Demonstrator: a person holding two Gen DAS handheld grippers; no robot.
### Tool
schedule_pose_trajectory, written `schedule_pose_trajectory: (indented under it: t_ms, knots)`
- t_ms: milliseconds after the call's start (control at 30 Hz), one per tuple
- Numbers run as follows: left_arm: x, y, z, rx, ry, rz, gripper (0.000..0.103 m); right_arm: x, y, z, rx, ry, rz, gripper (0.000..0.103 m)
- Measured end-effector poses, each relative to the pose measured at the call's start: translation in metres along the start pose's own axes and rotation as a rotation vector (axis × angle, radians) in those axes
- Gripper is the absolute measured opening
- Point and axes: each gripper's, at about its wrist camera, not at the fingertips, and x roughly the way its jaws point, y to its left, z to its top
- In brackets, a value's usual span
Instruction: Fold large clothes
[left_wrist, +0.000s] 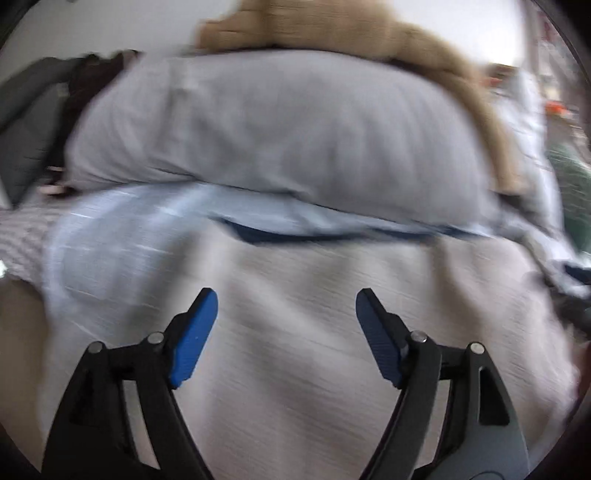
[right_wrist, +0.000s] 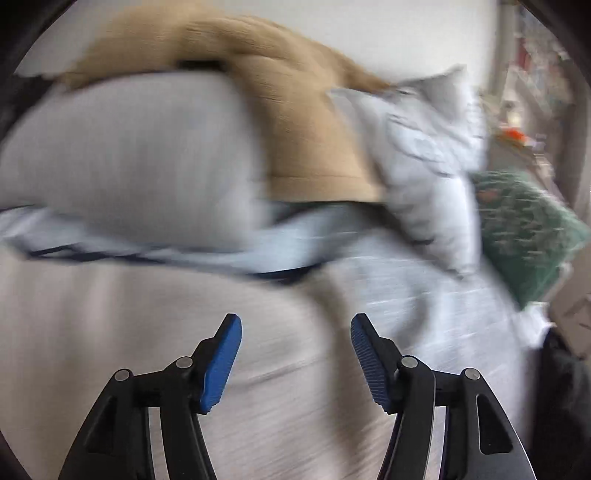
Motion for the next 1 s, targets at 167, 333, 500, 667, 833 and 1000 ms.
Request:
schedule_pose_trajectory:
  t_ms: [167,333,500,667,833,1000]
  knots:
    - [0.013,-0.002,-0.05,-0.066,0.105,-0.035,0.075,-0.007,0.067,-0.051,-0.152,0.11,0.109,0.066]
    - [0.002,0.074,-0.082,-0.153,0.108,0.031,0.071,-0.004,-0.011,-0.087,0.052,0.158,0.139,0.072]
    - [-0.05,0.091,-0.099,-0.248,0.129,0.042,0.07,-0.036,-0.072,-0.113,0.199,0.222,0.095,0.073]
    - [-0.104,0.092,-0.118,-0.445,0.21,-0.047,0.083,-0.092,-0.083,-0.123,0.279,0.235,0.158,0.078]
    - [-0.132,0.093,-0.135,-0.58,0.251,-0.096,0.088,-0.135,-0.083,-0.133,0.347,0.227,0.217,0.084]
    - [-0.132,0.095,-0.169,-0.637,0.25,-0.132,0.094,-0.144,-0.087,-0.163,0.404,0.28,0.213,0.085]
